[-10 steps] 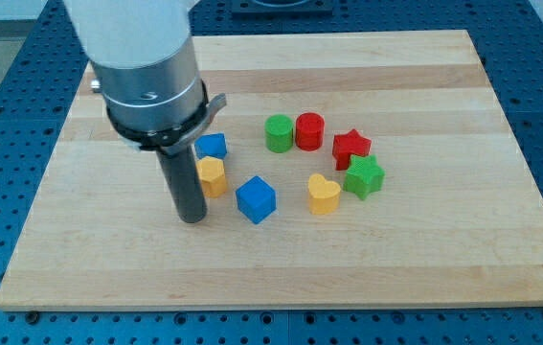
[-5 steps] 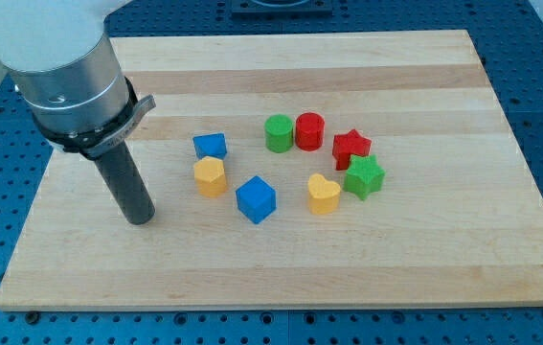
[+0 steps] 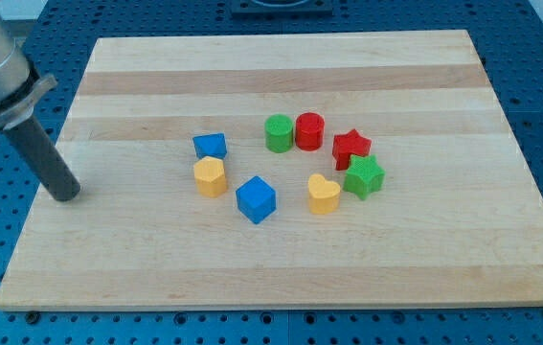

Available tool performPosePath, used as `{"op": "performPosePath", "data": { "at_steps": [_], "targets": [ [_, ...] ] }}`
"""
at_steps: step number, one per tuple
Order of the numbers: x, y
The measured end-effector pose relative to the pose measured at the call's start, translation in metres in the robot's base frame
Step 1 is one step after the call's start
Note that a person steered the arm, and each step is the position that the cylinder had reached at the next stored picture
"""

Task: Move blue triangle to the top right of the yellow hexagon

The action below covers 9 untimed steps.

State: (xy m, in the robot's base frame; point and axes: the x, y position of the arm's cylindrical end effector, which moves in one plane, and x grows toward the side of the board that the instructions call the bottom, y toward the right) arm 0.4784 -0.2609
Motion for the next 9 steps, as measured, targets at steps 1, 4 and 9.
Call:
{"op": "performPosePath", "data": {
  "at_steps": [1, 4, 9],
  "targets": [
    [-0.028, 0.023],
    [-0.049, 0.134],
    [-0.038, 0.179]
  ]
}}
